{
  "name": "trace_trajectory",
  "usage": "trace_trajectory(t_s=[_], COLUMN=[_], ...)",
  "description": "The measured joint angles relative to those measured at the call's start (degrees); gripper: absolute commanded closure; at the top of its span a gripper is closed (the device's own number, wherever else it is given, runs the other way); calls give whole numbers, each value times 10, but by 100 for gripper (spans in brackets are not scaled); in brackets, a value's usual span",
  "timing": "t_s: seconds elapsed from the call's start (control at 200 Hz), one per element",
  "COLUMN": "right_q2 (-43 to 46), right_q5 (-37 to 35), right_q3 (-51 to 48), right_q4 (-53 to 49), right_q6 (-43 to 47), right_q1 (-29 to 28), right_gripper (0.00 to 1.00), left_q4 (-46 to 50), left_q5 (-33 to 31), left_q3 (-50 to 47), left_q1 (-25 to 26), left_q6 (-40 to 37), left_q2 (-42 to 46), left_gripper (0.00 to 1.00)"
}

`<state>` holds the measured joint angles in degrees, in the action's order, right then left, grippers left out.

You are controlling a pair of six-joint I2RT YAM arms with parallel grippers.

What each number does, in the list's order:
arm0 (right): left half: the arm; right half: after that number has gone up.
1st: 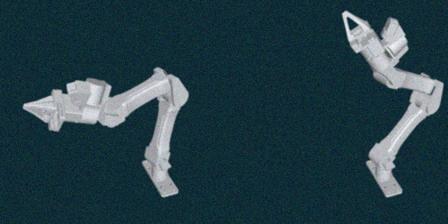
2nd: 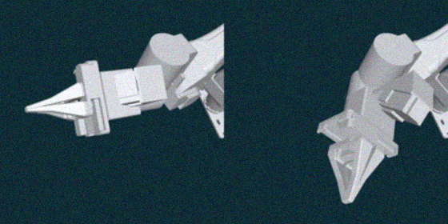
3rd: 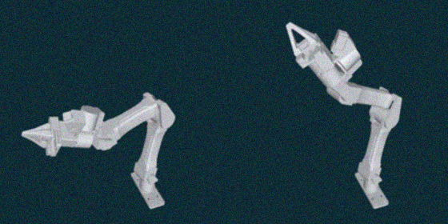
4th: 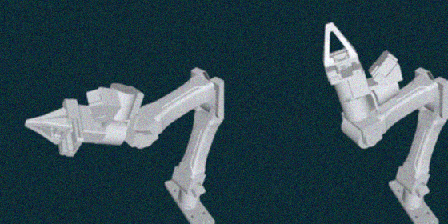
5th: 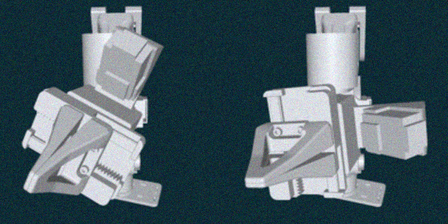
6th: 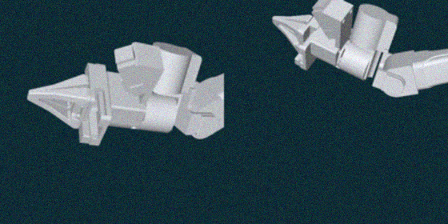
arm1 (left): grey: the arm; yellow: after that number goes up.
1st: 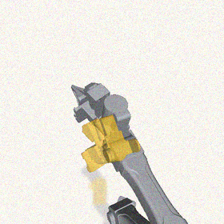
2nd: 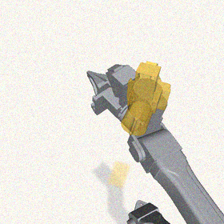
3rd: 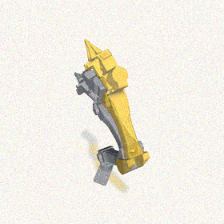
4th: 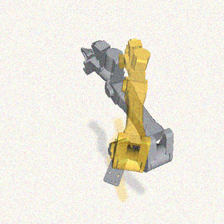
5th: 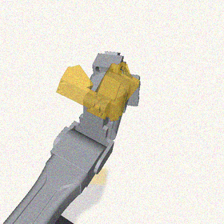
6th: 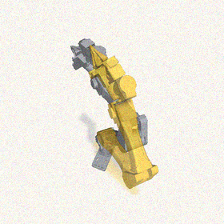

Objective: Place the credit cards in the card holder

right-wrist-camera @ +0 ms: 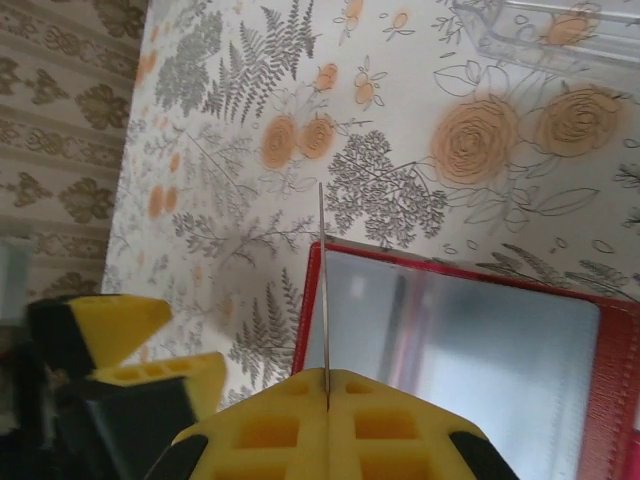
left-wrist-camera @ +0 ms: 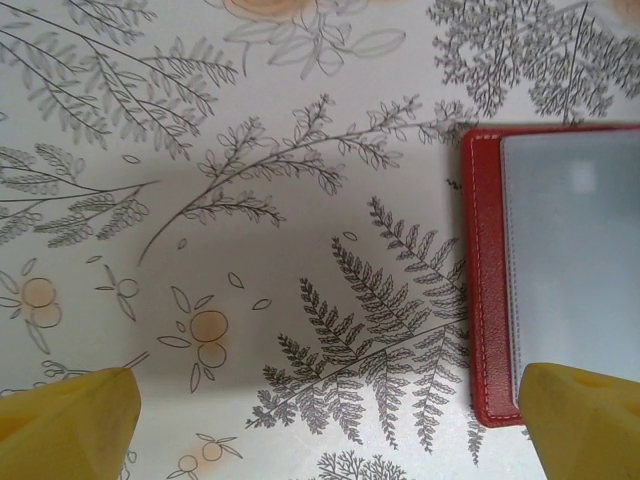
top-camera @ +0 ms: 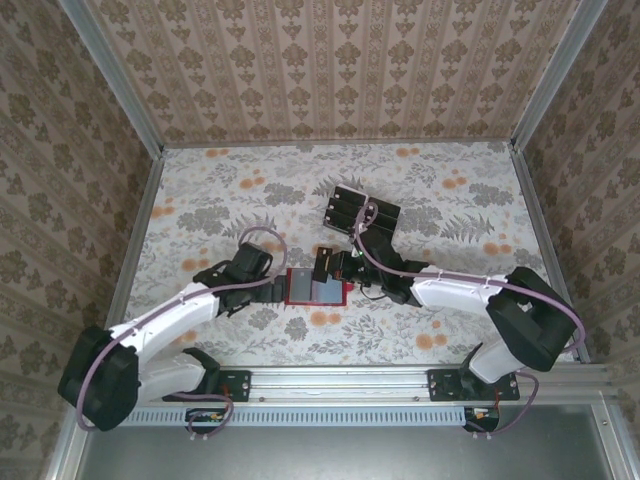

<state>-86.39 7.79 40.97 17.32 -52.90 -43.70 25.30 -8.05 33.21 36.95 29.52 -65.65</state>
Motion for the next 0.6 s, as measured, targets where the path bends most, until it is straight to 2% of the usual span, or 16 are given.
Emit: trace_trajectory(t_s=[0.305, 0.6], right_q2=[-34, -46], right_q5=[4, 6], right_q3=[-27, -39], right_q4=[57, 75], right_q6=[-23, -27], right_q1=[-1, -1], right_gripper=[100, 100], left_q4=[-17, -46], left_q5=[-15, -18], left_q3=[22, 33], left_q1=[28, 32], left_q6=[-9, -14], left_q2=[-53, -86], left_gripper=[0, 0])
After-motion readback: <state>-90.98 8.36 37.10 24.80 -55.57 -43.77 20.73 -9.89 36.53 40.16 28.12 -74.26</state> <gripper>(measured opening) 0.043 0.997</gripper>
